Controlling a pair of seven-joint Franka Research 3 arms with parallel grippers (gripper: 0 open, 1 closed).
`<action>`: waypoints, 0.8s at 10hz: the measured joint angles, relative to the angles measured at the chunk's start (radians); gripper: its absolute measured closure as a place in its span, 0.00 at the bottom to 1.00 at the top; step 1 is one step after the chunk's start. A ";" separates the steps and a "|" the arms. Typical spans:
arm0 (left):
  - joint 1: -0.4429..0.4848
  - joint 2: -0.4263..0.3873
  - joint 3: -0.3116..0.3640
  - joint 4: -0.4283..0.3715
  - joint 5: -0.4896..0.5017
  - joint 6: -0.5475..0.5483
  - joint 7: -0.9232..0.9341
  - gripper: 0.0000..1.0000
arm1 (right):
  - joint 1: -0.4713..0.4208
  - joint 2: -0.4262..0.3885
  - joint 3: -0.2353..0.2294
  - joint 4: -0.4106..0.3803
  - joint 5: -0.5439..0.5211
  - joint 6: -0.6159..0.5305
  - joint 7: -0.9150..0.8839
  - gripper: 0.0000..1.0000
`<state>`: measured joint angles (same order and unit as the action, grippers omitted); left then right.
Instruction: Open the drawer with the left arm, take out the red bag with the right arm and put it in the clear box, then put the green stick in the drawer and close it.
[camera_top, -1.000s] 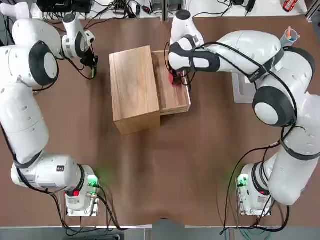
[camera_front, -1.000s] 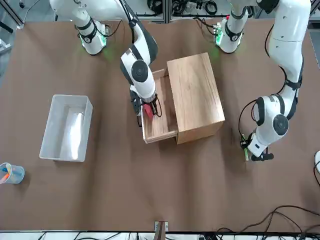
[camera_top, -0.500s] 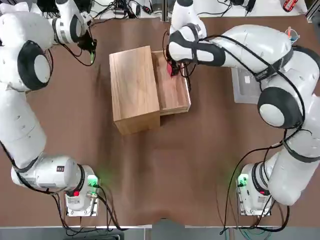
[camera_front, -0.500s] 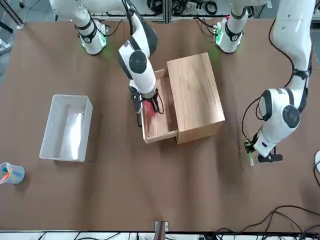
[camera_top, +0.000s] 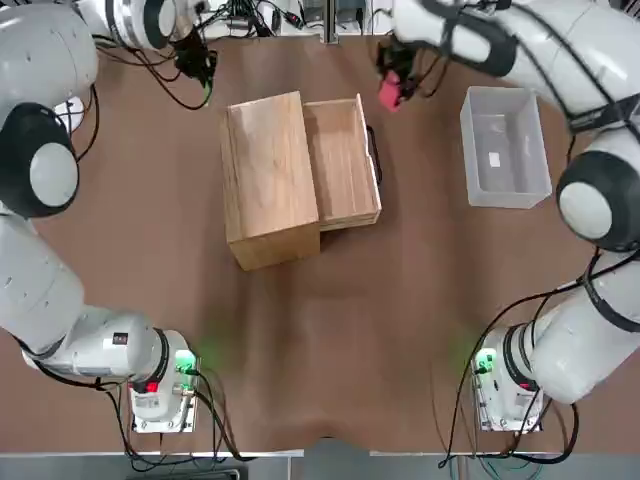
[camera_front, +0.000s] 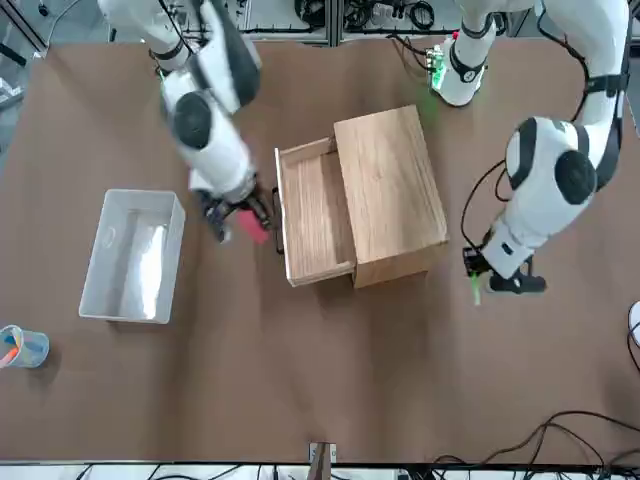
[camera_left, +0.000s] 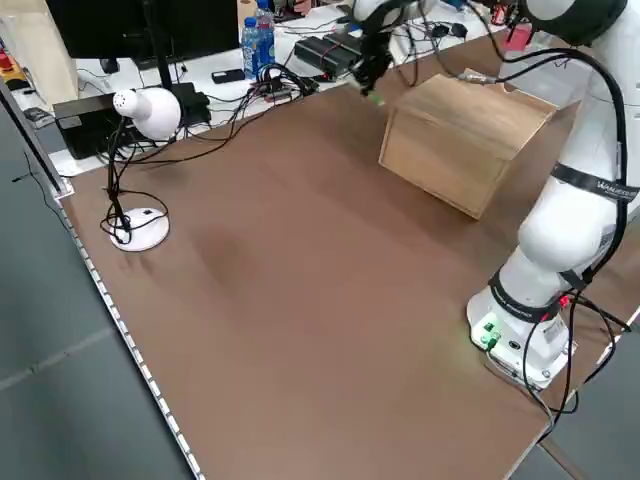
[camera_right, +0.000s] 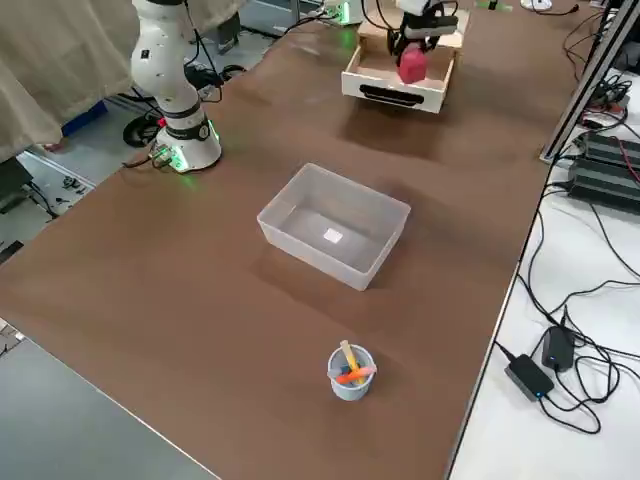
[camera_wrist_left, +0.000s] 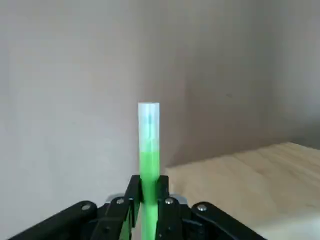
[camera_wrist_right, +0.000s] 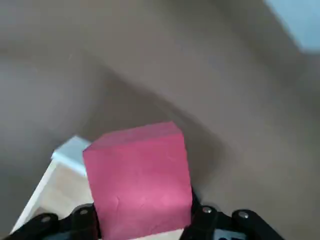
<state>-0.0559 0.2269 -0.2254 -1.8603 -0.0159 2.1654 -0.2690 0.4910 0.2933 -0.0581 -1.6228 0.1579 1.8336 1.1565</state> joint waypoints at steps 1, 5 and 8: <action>-0.001 -0.004 -0.064 0.018 0.028 -0.013 -0.100 0.82 | -0.080 -0.002 -0.002 -0.003 -0.014 -0.039 -0.164 0.41; -0.010 0.007 -0.302 0.091 0.060 -0.019 -0.381 0.82 | -0.333 -0.009 -0.004 -0.092 -0.038 -0.057 -0.661 0.41; -0.063 0.051 -0.396 0.163 0.061 -0.020 -0.537 0.82 | -0.459 -0.010 -0.003 -0.209 -0.055 0.017 -0.935 0.41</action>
<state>-0.1194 0.2776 -0.6211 -1.6974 0.0449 2.1456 -0.8056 0.0317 0.2832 -0.0609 -1.8317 0.1025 1.8503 0.2219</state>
